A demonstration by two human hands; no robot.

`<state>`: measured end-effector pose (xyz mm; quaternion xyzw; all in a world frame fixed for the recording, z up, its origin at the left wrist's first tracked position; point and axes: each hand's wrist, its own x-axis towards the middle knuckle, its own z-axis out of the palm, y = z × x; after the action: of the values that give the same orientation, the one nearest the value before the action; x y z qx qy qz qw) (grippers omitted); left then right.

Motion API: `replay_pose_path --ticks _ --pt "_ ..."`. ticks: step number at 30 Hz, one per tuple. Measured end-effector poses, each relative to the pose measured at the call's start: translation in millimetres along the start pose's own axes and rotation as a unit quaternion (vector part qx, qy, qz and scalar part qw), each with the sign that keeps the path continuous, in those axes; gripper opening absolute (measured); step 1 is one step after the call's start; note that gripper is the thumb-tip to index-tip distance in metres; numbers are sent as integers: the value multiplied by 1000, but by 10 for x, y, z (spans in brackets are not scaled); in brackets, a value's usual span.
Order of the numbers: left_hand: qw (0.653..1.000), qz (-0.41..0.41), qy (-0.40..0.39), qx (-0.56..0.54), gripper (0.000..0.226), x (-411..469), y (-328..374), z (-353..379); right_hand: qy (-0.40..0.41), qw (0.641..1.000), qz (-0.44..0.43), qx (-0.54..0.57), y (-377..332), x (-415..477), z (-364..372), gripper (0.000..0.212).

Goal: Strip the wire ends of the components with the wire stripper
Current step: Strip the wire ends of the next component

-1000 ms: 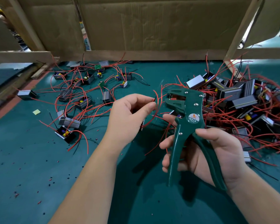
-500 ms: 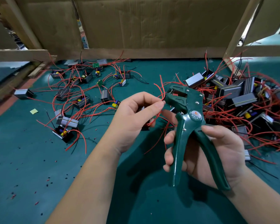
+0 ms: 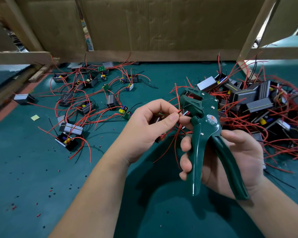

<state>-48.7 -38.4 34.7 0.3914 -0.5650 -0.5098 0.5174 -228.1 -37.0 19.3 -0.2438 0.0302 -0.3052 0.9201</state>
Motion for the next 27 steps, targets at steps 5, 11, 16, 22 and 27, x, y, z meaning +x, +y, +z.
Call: replay_pose_path --ticks 5,11,16,22,27 --pt "999 44 -13 -4 21 -8 14 -30 -3 1000 17 -16 25 13 40 45" --pt "992 -45 -105 -47 2 -27 -38 -52 34 998 13 -55 18 10 30 48" --pt "999 -28 -12 24 11 13 -51 -32 122 987 -70 -83 40 30 39 59" --pt "995 -12 25 98 10 54 -74 -46 129 985 -84 -74 -37 -19 58 69" --pt "992 19 12 124 11 51 -77 -32 136 984 -82 -85 -23 -28 73 82"
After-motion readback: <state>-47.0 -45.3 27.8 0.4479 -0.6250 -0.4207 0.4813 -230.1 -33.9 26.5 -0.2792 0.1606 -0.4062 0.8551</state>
